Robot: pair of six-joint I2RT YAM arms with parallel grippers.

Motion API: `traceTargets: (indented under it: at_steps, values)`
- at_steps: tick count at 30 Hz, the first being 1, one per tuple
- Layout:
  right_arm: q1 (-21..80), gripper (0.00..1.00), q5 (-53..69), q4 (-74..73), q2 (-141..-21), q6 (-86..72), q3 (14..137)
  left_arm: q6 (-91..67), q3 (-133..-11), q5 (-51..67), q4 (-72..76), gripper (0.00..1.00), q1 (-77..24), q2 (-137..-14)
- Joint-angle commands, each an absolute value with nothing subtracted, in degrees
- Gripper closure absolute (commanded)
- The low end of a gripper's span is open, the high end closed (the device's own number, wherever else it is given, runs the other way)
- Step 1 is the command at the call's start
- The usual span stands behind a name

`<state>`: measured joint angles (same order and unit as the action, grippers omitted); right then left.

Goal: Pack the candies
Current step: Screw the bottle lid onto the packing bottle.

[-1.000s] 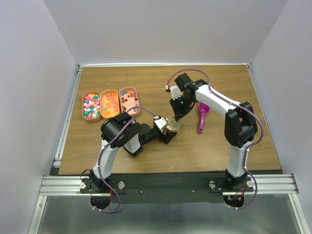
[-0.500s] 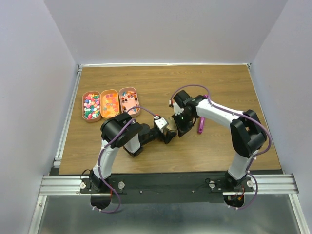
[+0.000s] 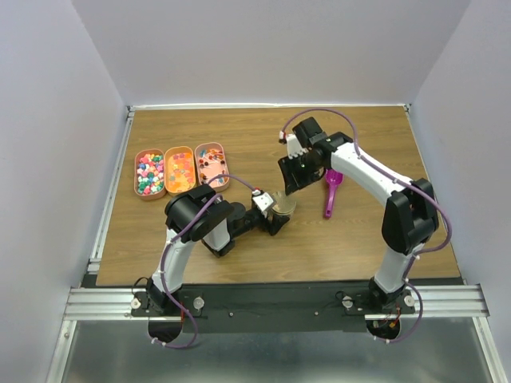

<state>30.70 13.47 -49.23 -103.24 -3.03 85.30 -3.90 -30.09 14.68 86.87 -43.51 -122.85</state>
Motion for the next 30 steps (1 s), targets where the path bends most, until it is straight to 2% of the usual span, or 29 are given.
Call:
traceTargets:
  at_steps: [1,6,12,16,18,30]
  values:
    - [31.1,0.39,19.4,-50.4,-107.8,6.3,90.5,-5.5,-27.6,15.2,114.5,0.26,-43.6,-126.3]
    - [31.1,0.39,20.7,-52.8,-112.5,10.3,95.1,-5.5,-27.7,15.3,114.6,0.26,-43.4,-126.4]
    - [31.1,0.47,20.4,-54.0,-115.8,11.1,96.5,-5.6,-27.8,15.6,114.6,0.26,-43.4,-126.4]
    - [31.1,0.56,20.6,-54.3,-116.2,11.1,96.5,-5.7,-27.7,15.6,114.6,0.26,-43.4,-126.3]
    - [31.1,0.62,21.2,-54.6,-116.3,11.1,96.2,-5.8,-27.9,15.3,114.6,0.26,-43.5,-126.3]
    - [31.4,0.71,21.4,-53.8,-111.5,5.5,86.0,-6.8,-28.7,14.3,113.3,0.27,-43.3,-126.4]
